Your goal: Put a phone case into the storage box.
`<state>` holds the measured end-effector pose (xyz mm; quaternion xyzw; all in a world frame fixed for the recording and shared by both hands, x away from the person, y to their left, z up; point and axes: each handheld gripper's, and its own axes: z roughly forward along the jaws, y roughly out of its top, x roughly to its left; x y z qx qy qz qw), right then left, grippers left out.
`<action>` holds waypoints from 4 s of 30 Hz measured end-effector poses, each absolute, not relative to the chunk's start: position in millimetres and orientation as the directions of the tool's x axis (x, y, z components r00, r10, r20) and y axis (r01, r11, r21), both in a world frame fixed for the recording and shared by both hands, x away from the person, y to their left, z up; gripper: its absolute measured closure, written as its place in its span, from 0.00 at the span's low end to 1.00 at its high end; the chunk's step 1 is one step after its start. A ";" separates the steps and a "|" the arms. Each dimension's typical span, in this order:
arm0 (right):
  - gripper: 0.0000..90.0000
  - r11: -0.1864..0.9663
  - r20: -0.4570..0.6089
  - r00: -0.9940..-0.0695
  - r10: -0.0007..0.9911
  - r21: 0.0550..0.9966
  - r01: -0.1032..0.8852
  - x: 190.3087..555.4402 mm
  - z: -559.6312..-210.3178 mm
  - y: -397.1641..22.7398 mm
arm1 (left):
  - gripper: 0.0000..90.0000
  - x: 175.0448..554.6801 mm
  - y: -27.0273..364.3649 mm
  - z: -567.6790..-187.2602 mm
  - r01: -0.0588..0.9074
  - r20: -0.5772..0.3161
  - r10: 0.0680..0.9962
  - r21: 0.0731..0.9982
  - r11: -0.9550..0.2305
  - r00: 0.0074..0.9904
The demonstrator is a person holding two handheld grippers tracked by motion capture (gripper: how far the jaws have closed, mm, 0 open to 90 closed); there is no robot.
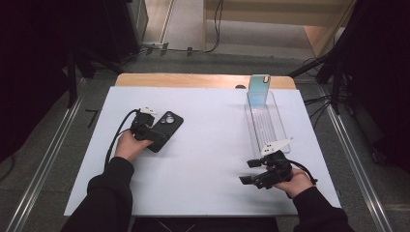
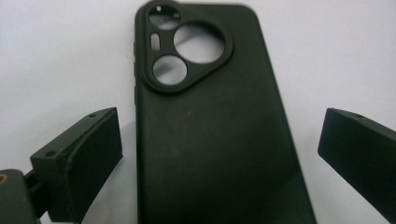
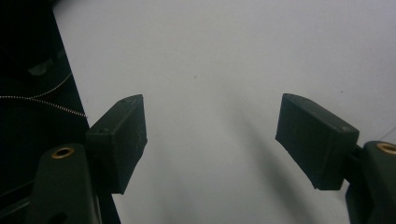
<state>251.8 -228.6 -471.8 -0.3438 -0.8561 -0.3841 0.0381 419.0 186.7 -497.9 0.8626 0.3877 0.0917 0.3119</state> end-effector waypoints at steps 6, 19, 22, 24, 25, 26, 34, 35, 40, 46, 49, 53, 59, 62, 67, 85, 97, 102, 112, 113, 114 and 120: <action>0.25 0.471 0.327 -0.762 0.559 0.631 0.617 252.0 -472.1 -228.7 | 0.00 416.0 181.2 -499.5 0.594 -0.029 0.727 0.600 -0.536 0.686; 0.25 0.475 0.329 -0.758 0.563 0.622 0.622 252.1 -473.1 -228.7 | 0.01 410.7 175.6 -503.1 0.574 0.037 0.739 0.605 -0.552 0.673; 0.25 0.475 0.327 -0.759 0.563 0.623 0.621 252.0 -472.9 -228.5 | 0.02 409.8 176.0 -502.7 0.573 0.038 0.741 0.606 -0.551 0.671; 0.25 0.477 0.326 -0.759 0.563 0.622 0.621 252.0 -472.9 -228.3 | 0.05 408.9 176.6 -502.3 0.573 0.035 0.740 0.609 -0.548 0.671; 0.25 0.477 0.327 -0.758 0.564 0.620 0.623 251.9 -472.8 -228.2 | 0.07 408.2 177.0 -501.7 0.575 0.034 0.745 0.612 -0.543 0.667; 0.25 0.477 0.327 -0.759 0.563 0.621 0.622 252.0 -472.9 -228.2 | 0.11 407.4 177.6 -500.6 0.576 0.033 0.748 0.615 -0.538 0.663; 0.25 0.478 0.322 -0.760 0.564 0.624 0.619 252.1 -472.9 -227.8 | 0.15 407.3 177.9 -500.1 0.585 0.025 0.755 0.616 -0.527 0.655; 0.25 0.477 0.322 -0.762 0.563 0.626 0.617 252.3 -472.9 -228.0 | 0.15 407.3 177.6 -499.7 0.587 0.026 0.758 0.615 -0.527 0.652; 0.24 0.468 0.311 -0.767 0.562 0.645 0.605 252.4 -472.1 -228.7 | 0.16 409.0 179.6 -498.1 0.606 -0.003 0.770 0.618 -0.500 0.638; 0.23 0.434 0.288 -0.779 0.557 0.699 0.569 250.4 -468.8 -229.4 | 0.17 410.0 183.3 -494.1 0.615 -0.024 0.774 0.622 -0.484 0.633; 0.23 0.434 0.284 -0.777 0.561 0.698 0.569 250.8 -469.1 -229.9 | 0.17 409.6 187.2 -489.5 0.618 -0.039 0.778 0.633 -0.466 0.627; 0.23 0.417 0.299 -0.763 0.573 0.695 0.585 251.3 -468.8 -230.7 | 0.17 406.7 191.4 -479.9 0.610 -0.048 0.780 0.653 -0.448 0.624; 0.23 0.395 0.315 -0.755 0.575 0.702 0.593 251.9 -465.4 -231.5 | 0.17 398.7 193.6 -461.6 0.596 -0.074 0.775 0.687 -0.416 0.628; 0.23 0.389 0.309 -0.753 0.581 0.707 0.590 252.0 -462.6 -232.1 | 0.17 394.6 192.3 -454.7 0.592 -0.077 0.773 0.692 -0.413 0.630; 0.23 0.376 0.312 -0.749 0.585 0.714 0.591 252.8 -460.6 -234.1 | 0.17 386.2 185.9 -445.2 0.581 -0.094 0.760 0.706 -0.404 0.643; 0.23 0.300 0.373 -0.685 0.626 0.696 0.652 254.2 -452.4 -232.2 | 0.17 348.4 146.8 -434.8 0.516 -0.113 0.691 0.752 -0.410 0.714; 0.24 0.289 0.379 -0.667 0.641 0.686 0.667 251.3 -445.0 -225.3 | 0.17 319.4 125.3 -435.7 0.514 -0.166 0.661 0.771 -0.376 0.732; 0.24 0.290 0.376 -0.672 0.639 0.691 0.662 250.7 -442.4 -222.6 | 0.17 309.4 119.0 -437.2 0.506 -0.174 0.649 0.779 -0.369 0.740; 0.24 0.289 0.346 -0.665 0.662 0.701 0.653 250.0 -434.0 -213.9 | 0.17 295.4 110.7 -441.5 0.476 -0.155 0.659 0.811 -0.340 0.736; 0.24 0.287 0.347 -0.667 0.659 0.704 0.650 250.2 -432.8 -212.9 | 0.17 294.4 110.3 -441.8 0.473 -0.153 0.659 0.814 -0.338 0.736; 0.24 0.286 0.347 -0.668 0.658 0.706 0.648 250.4 -431.6 -212.0 | 0.17 293.2 109.8 -442.1 0.470 -0.149 0.662 0.816 -0.338 0.734; 0.24 0.258 0.360 -0.655 0.664 0.712 0.653 254.6 -424.2 -206.7 | 0.17 288.7 108.0 -446.2 0.440 -0.133 0.662 0.838 -0.323 0.738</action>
